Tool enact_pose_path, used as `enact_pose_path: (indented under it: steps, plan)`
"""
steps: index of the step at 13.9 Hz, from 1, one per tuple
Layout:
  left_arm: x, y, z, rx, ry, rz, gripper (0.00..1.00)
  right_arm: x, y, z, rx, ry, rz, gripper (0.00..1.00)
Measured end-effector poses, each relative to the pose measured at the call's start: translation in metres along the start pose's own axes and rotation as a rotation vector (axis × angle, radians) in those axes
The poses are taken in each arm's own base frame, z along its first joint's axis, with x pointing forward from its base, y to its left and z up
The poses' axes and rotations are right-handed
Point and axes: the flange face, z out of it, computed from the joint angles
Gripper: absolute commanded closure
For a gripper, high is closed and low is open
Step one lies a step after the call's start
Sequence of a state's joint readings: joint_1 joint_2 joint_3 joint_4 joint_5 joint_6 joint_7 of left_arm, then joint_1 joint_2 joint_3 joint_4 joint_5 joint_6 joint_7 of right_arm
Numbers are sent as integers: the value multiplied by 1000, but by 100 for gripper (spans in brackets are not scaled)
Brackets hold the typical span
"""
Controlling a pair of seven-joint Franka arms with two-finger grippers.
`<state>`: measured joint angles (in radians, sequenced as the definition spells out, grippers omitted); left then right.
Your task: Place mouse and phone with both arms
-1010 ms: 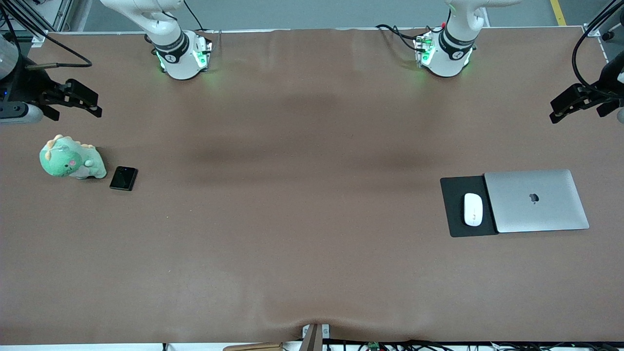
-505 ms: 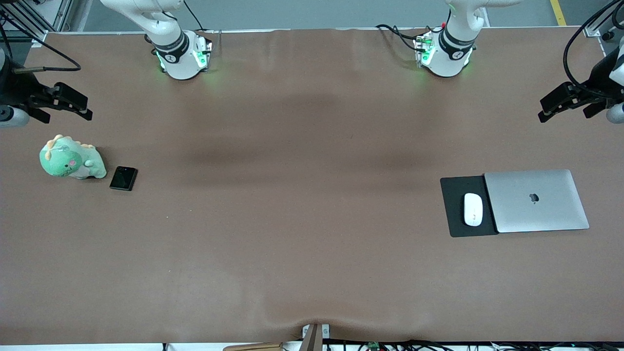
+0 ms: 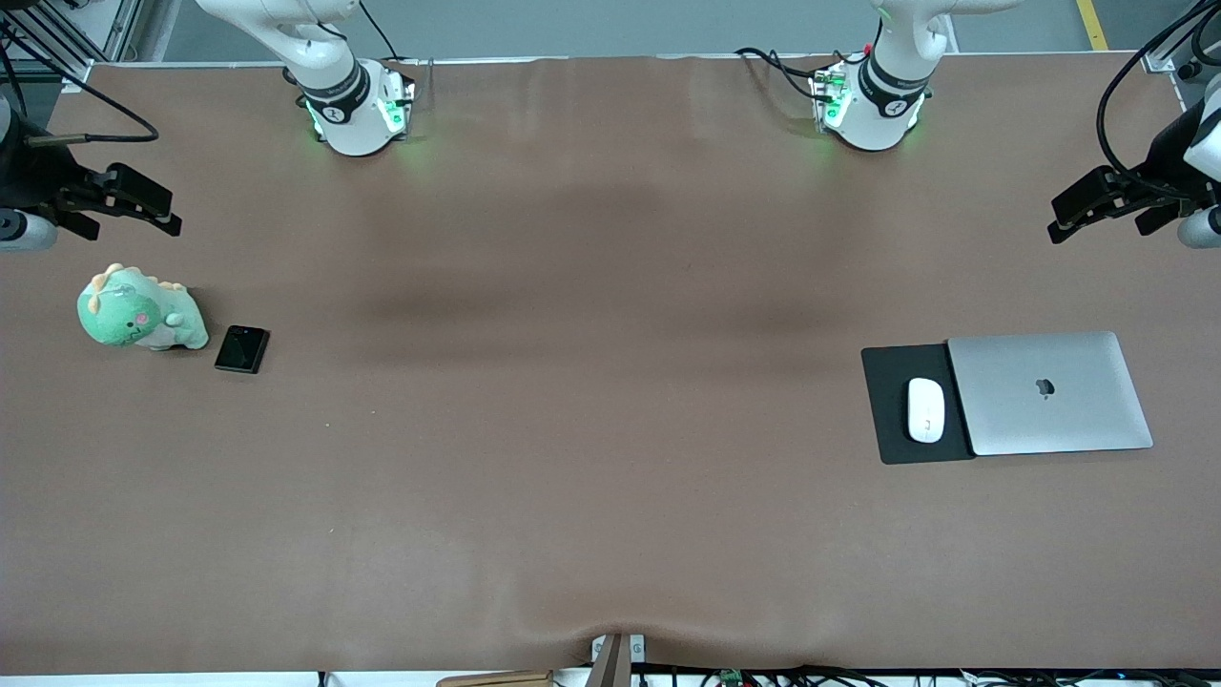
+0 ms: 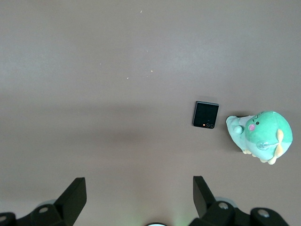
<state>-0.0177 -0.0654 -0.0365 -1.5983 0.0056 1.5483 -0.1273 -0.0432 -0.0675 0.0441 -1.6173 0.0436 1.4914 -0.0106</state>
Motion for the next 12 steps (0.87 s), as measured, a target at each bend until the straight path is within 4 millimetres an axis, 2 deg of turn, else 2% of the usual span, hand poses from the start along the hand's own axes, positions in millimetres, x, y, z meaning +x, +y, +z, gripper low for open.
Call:
enact_pose_path:
  steps: [12]
  plan:
    - [-1,-1,-2,1,-5,-1,0,1,0,2,0,-4,2,0]
